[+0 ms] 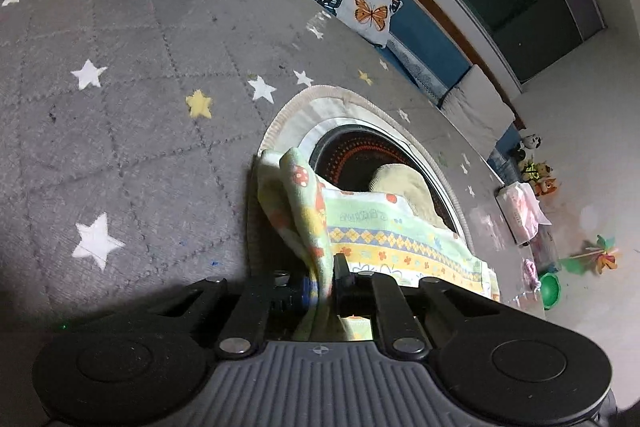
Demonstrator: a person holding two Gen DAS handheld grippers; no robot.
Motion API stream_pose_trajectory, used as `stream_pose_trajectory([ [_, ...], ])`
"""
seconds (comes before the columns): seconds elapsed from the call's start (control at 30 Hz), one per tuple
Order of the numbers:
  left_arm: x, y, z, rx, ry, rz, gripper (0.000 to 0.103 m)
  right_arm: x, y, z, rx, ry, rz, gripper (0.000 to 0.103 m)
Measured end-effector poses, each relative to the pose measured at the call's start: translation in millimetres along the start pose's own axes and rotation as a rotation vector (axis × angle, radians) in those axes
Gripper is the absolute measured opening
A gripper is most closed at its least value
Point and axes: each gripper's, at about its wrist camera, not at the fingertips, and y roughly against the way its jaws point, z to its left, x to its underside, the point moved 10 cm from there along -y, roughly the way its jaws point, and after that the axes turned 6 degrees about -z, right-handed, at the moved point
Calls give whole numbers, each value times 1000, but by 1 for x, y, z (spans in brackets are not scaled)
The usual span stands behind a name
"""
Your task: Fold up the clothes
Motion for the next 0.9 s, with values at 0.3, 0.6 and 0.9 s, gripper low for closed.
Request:
stream_pose_trajectory([
  [0.3,1,0,-6,-33,-63,-21,12,43,12,-120,297,-167,66,24],
  [0.6,1,-1,-11,-64,-121,-32,12,51,27,-179,483,-209,23,41],
  [0.9,1,-2,-14,-87,-175,-45,12,58,27,-199,537,-307,14,55],
])
